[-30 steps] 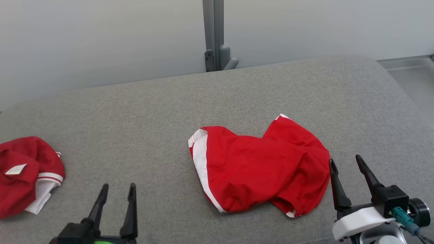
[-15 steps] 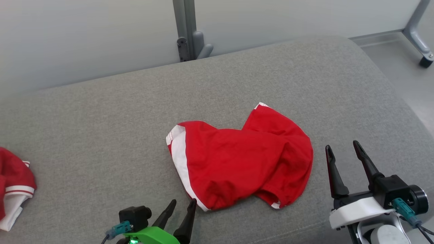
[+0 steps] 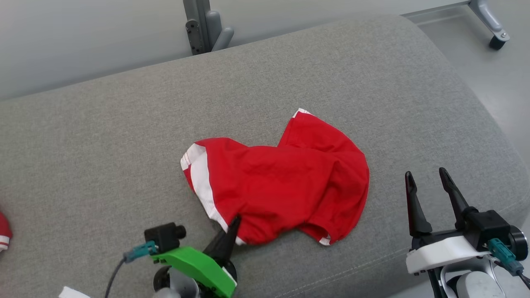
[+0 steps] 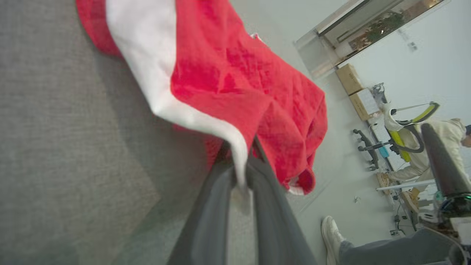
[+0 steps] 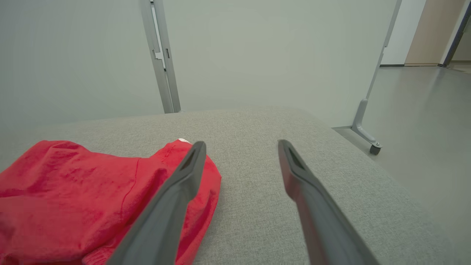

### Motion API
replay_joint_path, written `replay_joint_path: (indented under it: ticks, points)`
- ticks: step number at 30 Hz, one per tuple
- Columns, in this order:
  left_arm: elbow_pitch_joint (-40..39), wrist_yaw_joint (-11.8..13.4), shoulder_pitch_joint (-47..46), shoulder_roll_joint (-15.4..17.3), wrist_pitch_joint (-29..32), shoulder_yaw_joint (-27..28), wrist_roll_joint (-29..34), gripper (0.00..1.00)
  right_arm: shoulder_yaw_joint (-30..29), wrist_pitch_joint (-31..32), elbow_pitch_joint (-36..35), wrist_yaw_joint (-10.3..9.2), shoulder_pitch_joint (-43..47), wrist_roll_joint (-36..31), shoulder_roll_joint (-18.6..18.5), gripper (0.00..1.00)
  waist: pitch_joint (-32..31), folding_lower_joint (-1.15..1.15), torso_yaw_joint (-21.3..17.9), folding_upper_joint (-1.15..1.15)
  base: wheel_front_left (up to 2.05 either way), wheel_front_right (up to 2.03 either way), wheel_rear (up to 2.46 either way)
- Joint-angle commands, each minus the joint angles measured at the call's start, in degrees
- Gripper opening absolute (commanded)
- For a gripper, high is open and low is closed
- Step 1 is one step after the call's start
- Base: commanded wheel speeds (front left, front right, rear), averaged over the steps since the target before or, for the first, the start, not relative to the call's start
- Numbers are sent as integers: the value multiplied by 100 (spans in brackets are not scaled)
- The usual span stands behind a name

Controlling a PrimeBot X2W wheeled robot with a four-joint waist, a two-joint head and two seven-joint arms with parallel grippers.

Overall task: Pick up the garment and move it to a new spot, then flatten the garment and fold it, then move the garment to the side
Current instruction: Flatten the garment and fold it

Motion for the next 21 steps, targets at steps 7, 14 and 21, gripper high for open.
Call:
replay_joint_path:
  ticks: [7, 14, 21]
  points:
    - [-1443, -16, -413, 833, -479, 488, -999, 0, -70, -18, 51, -6, 112, 134, 6, 100, -187, 0, 208, 0, 0, 0, 0]
    - [-2099, 252, -753, 1558, -458, 1123, -1005, 0, -15, -18, 87, -6, 180, 178, 8, 100, -398, 0, 461, 0, 0, 0, 0]
    - [-2621, 907, -1238, 1917, -181, 1290, -669, 0, 81, -18, 154, -6, 197, 173, 8, 100, -538, 0, 608, 0, 0, 0, 0]
